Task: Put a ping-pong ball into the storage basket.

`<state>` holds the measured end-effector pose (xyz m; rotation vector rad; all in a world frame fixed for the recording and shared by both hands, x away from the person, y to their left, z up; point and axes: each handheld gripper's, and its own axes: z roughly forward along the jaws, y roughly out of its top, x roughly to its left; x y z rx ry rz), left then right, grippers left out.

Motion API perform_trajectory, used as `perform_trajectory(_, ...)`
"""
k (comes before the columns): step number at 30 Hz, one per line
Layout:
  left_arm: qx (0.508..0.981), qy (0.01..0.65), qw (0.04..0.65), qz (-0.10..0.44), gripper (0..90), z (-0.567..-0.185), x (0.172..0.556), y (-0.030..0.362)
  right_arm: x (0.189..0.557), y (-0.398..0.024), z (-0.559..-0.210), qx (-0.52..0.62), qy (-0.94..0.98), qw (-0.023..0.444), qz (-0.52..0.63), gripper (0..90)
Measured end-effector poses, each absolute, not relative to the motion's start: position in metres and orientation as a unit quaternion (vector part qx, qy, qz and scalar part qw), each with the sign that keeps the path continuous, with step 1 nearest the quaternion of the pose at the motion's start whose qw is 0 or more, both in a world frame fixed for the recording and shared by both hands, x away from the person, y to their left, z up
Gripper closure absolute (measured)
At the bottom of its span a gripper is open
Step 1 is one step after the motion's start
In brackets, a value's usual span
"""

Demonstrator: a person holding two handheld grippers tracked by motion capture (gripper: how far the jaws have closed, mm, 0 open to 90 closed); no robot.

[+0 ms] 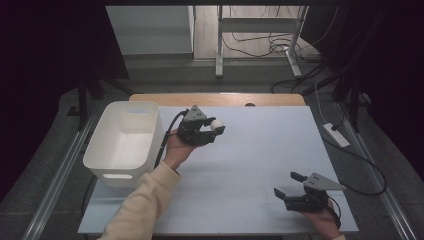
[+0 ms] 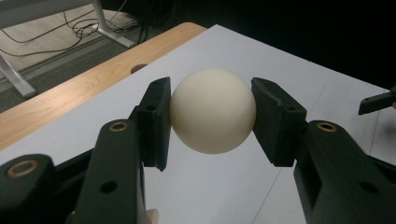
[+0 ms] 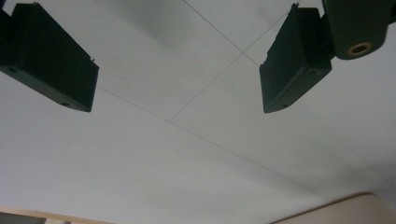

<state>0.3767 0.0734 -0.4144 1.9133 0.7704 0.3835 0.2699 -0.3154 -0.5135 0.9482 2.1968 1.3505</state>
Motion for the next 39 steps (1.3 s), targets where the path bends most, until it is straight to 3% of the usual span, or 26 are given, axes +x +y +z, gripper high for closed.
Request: perform_trajectory(39,0.773,0.328,0.515,0.171,51.0,-0.399,0.363,0.102,0.270,-0.315,-0.514,0.341,0.784,0.196,0.481,11.5)
